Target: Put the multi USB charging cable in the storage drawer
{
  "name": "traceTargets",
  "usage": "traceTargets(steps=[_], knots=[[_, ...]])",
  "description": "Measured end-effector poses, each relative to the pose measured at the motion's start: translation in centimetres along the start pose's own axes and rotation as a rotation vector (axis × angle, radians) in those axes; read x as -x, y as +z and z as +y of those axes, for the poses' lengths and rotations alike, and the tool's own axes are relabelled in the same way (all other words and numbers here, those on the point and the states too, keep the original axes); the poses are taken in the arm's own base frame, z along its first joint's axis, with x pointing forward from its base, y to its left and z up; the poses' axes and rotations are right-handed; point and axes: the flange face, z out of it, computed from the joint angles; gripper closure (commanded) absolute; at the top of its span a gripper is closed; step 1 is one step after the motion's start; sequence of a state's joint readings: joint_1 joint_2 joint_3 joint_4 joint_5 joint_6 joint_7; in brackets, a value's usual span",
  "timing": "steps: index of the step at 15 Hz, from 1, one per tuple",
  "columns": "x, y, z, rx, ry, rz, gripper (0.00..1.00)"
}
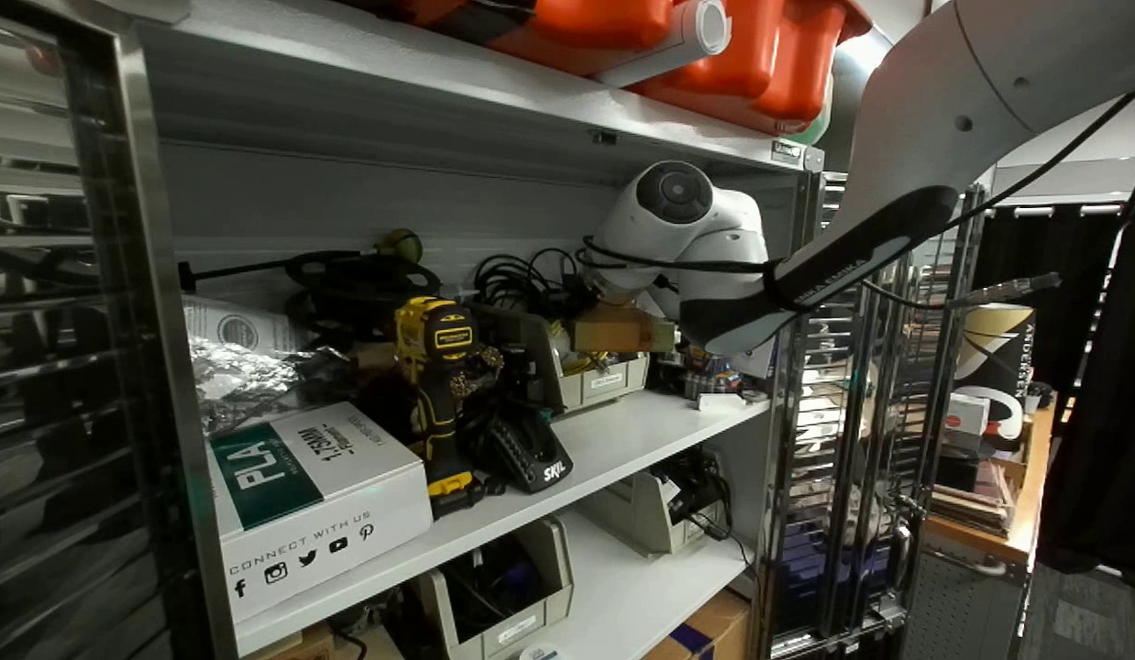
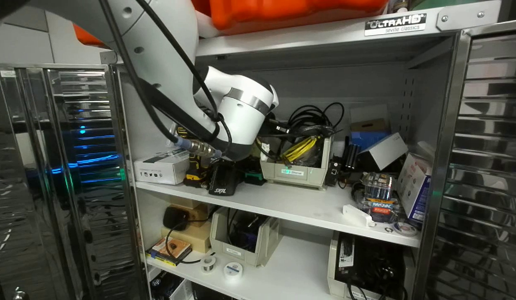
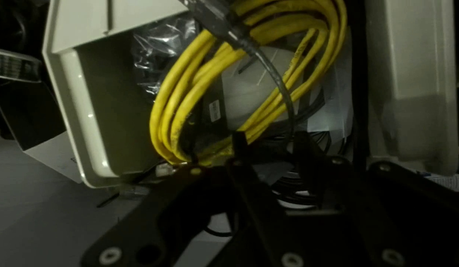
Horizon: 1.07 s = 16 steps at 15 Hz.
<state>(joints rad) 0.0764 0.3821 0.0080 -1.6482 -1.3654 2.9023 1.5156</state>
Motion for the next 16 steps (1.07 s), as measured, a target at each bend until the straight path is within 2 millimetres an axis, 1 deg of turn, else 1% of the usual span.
traceTargets(steps=[2, 7, 8, 9, 10, 11, 15, 16], knots=[[-0.6, 0.0, -0.9, -0.010, -0.033, 0.027, 0.90], [-3.4, -0.9, -2.6, -0.020, -0.080, 0.140, 0.90], [-3.7, -0.9, -2.8, -0.019, -0.089, 0.156, 0.69], [-3.8, -0.8, -2.9, -0.016, -0.100, 0.164, 0.40], [-3.5, -0.6, -2.9, -0.012, -0.111, 0.163, 0.38], [-3.1, -0.3, -2.9, -0.009, -0.122, 0.158, 0.32], [-1.1, 1.4, -2.7, 0.016, -0.185, 0.126, 0.01], [-0.8, 1.5, -2.7, 0.018, -0.196, 0.122, 0.00]])
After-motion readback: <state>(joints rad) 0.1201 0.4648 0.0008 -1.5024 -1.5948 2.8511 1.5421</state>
